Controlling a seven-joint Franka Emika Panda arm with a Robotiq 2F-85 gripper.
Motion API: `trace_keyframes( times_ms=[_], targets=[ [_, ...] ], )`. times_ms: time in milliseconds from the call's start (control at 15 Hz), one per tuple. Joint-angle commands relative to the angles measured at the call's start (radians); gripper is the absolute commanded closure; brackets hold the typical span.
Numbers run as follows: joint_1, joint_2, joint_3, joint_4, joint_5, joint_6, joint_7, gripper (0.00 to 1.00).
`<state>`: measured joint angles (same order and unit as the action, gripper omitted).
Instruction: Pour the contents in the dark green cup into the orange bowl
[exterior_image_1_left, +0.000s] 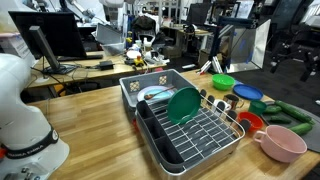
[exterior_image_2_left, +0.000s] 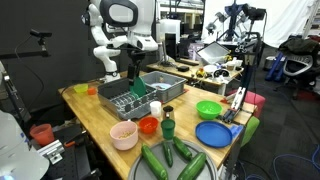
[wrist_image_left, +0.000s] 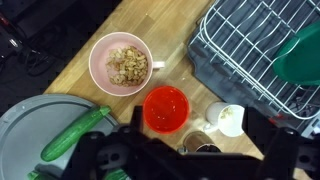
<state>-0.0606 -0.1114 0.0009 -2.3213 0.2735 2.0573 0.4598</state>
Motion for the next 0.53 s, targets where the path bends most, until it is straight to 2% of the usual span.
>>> trace_keyframes(
  times_ms=[0,467],
  targets=[
    [0.011,-0.003,-0.009,-0.009,0.044,0.011,-0.017,0.0],
    [-0.016,0.034,-0.058,-0.002,0.102,0.007,0.009,0.0]
  ],
)
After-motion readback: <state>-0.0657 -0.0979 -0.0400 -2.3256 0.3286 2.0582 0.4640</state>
